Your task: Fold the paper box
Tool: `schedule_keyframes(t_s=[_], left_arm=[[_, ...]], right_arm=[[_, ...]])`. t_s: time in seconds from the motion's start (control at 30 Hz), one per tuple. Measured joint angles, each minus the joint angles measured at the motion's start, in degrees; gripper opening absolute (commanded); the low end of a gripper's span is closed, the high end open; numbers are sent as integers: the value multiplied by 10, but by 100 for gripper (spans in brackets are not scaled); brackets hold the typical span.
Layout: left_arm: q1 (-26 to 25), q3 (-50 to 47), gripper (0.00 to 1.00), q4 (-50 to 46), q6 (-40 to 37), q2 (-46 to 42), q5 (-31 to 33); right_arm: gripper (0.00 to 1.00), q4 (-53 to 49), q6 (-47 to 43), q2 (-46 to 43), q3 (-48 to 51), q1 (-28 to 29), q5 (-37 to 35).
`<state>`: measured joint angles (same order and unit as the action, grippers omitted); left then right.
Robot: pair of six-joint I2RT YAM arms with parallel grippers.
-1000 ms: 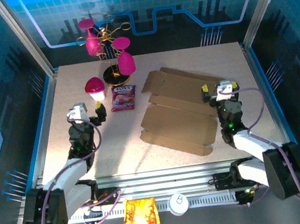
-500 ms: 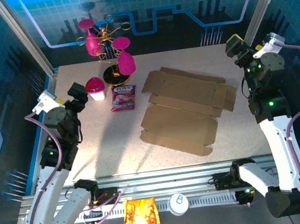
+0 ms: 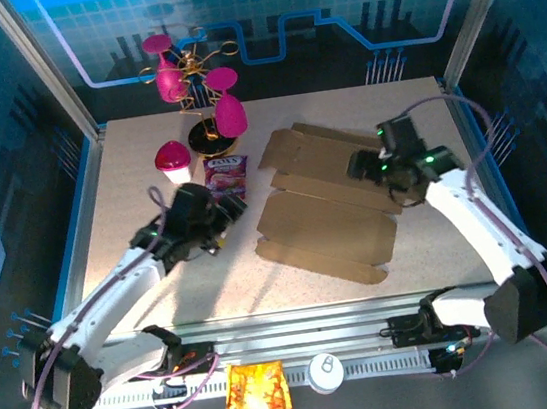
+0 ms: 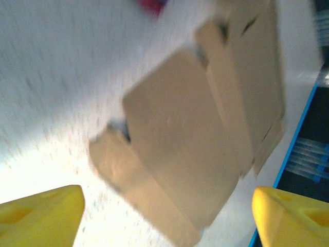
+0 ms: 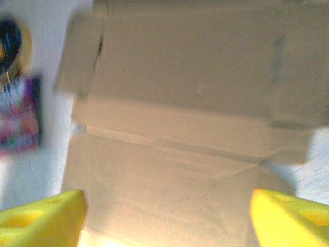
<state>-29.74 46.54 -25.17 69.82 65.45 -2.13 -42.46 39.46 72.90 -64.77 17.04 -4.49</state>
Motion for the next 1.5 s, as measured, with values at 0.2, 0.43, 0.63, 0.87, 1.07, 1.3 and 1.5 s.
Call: schedule_keyframes(t_s=[0.2,0.43,0.63,0.87,1.07,1.3,1.5], left_arm=[[-89,-85,79,97,114,85,-47],[-134,-142,77,232,195,110,-50],[-150,-158,70,317,219,175,-38],[-151,-186,61,401,231,189,-33],[-157,-189,51,527,216,240,-5],[-152,-170,44,515,174,206,44],[-123,-150,42,457,150,170,49]], right_arm=[[57,116,35,128,110,36,137],[52,221,71,213,134,36,223],[49,257,86,251,133,36,257],[47,272,95,269,133,28,294],[44,269,96,283,124,15,324],[52,233,92,285,97,15,325],[63,193,79,218,84,-36,316]])
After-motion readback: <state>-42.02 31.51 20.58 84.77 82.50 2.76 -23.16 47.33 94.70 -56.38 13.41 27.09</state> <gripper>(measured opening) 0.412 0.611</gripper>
